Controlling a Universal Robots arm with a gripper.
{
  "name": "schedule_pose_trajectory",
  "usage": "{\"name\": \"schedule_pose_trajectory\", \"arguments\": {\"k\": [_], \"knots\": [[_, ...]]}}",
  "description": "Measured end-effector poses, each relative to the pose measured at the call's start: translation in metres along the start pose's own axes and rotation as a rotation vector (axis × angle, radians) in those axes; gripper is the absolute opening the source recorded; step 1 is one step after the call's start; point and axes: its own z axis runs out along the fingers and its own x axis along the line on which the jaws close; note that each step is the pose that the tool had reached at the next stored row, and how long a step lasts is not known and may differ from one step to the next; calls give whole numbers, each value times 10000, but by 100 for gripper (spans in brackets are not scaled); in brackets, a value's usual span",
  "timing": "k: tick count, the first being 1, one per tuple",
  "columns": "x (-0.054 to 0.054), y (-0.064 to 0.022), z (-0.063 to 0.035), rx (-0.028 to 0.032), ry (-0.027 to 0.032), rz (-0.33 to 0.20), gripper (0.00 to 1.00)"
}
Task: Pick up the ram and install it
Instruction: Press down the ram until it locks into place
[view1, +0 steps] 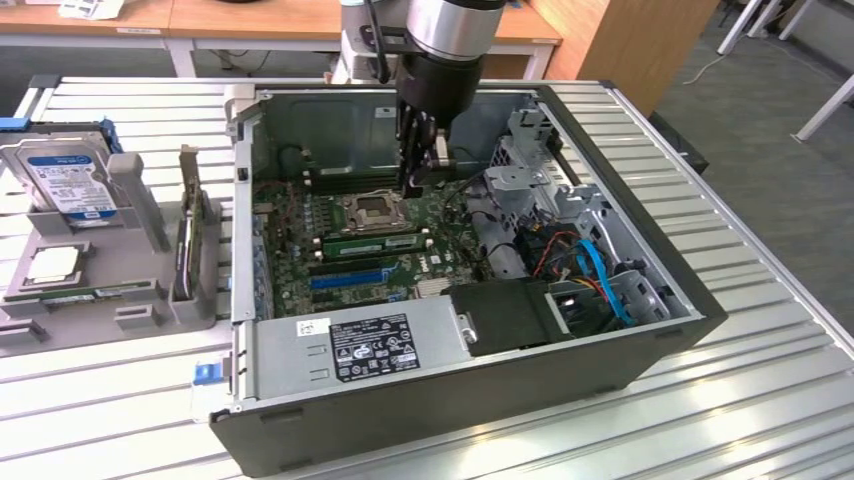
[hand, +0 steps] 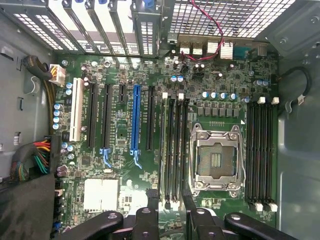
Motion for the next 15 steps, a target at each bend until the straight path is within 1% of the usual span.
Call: {"name": "schedule_pose_trajectory", "arguments": {"k": [5,6,7,8,10,15], "knots": [[0,0,0,0,0,0,31],[0,0,0,-1,0,0,29],[0,0,0,0,0,0,23],[0,0,0,0,0,0,23],[0,0,0,0,0,0,11],[0,0,0,0,0,0,10]]}}
